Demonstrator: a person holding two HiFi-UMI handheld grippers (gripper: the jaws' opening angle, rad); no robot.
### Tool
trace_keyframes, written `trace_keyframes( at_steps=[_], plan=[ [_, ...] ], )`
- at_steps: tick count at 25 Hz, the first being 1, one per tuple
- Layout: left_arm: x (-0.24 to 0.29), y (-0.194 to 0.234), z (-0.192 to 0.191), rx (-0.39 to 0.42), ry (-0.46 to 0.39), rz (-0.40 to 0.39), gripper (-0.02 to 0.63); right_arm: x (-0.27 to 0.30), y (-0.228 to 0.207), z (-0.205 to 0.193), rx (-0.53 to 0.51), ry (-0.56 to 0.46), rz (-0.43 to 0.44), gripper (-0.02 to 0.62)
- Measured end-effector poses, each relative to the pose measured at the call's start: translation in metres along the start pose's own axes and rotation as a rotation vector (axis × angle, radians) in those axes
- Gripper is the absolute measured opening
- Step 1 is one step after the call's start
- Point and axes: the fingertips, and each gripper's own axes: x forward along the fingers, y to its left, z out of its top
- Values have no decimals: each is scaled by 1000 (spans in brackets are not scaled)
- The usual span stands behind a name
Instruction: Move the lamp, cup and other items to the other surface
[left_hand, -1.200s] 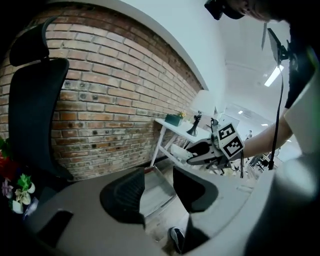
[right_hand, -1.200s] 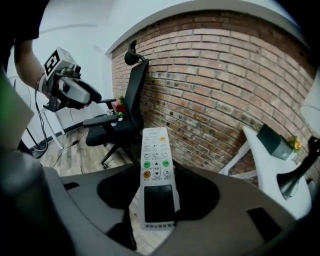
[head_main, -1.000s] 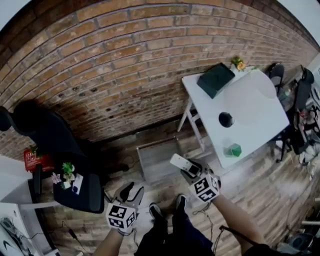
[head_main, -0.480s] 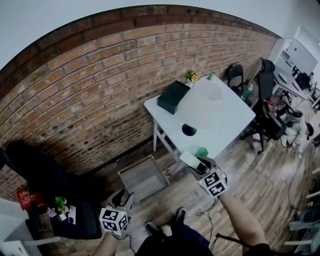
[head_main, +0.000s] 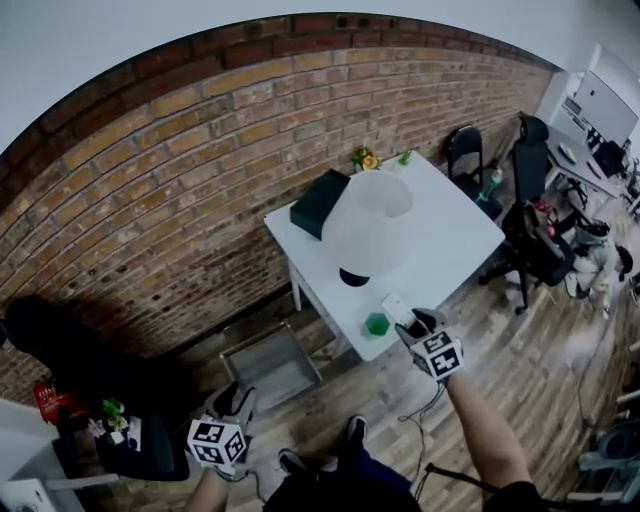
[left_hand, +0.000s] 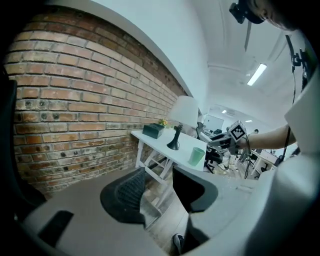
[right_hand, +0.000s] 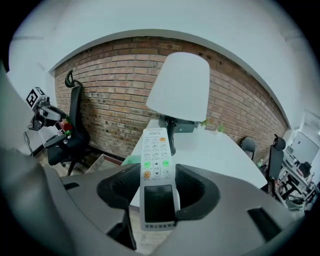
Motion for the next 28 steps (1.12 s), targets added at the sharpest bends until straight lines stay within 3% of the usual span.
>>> trace_keyframes(
  at_steps=[9, 15, 21, 23, 28],
  plan=[
    [35, -41, -9, -89, 30, 116, 170, 82, -42, -82, 3, 146, 138, 221],
    [35, -54, -20, -119, 42, 182, 170, 119, -47, -99, -43, 207, 203, 222],
    [34, -63, -26, -142, 32, 215, 170, 130, -46, -96, -131, 194, 237, 232],
    [35, -68, -27, -145, 27, 213, 170, 129, -46, -91, -164, 159, 235, 265],
    [33, -76, -25, -134, 18, 200, 169, 103, -55, -68, -135, 57, 182, 258]
  ],
)
